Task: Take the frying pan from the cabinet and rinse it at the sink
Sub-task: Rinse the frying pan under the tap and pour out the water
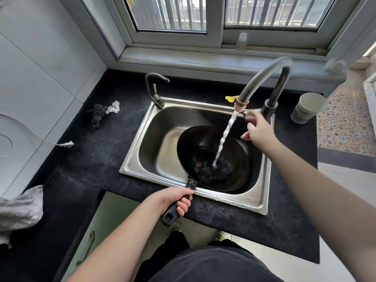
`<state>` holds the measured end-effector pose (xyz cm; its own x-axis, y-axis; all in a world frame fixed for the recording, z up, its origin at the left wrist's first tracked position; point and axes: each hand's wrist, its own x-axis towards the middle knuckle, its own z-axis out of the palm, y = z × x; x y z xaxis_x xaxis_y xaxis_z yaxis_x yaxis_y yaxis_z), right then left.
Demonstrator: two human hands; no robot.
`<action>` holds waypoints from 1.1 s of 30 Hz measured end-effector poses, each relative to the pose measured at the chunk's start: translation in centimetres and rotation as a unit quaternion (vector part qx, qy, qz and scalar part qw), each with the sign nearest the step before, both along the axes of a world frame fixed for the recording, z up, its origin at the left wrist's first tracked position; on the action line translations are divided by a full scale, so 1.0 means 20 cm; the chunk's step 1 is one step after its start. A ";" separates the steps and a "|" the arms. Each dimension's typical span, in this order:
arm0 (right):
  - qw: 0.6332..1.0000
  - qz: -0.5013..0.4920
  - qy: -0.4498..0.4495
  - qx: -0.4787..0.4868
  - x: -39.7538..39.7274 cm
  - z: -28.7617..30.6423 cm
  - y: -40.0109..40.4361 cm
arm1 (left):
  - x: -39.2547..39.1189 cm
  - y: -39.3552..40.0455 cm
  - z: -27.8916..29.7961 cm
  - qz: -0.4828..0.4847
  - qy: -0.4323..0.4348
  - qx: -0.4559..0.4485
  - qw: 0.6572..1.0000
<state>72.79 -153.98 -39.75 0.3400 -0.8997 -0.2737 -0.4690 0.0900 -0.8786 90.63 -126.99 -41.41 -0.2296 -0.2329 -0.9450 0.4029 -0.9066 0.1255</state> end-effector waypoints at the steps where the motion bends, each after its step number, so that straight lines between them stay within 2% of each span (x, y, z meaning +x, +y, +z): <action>1: 1.000 -0.022 -0.015 0.006 -0.03 -0.01 0.09 | 0.00 0.00 0.00 0.001 0.002 0.001 1.000; 7: 0.988 -0.029 -0.055 0.144 -0.17 -0.07 0.61 | 0.00 0.00 0.01 0.003 0.001 0.007 1.000; 11: 0.973 0.019 -0.065 0.221 -0.21 -0.11 0.84 | -0.02 0.00 0.01 0.002 -0.004 0.010 1.000; 14: 0.964 0.054 -0.055 0.254 -0.21 -0.12 0.96 | -0.03 0.00 0.01 0.002 -0.005 0.007 1.000; 19: 0.948 0.052 -0.058 0.308 -0.19 -0.12 1.09 | -0.02 0.01 0.01 0.018 0.028 -0.010 0.999; 27: 0.927 -0.026 -0.084 0.365 -0.02 -0.13 1.22 | -0.03 0.09 0.00 0.176 0.162 -0.034 0.970; 30: 0.909 -0.080 -0.086 0.399 0.12 -0.14 1.25 | -0.01 0.14 0.02 0.197 0.167 -0.044 0.965; 33: 0.873 -0.099 -0.110 0.465 0.26 -0.15 1.29 | 0.05 0.17 0.03 0.191 0.159 -0.049 0.967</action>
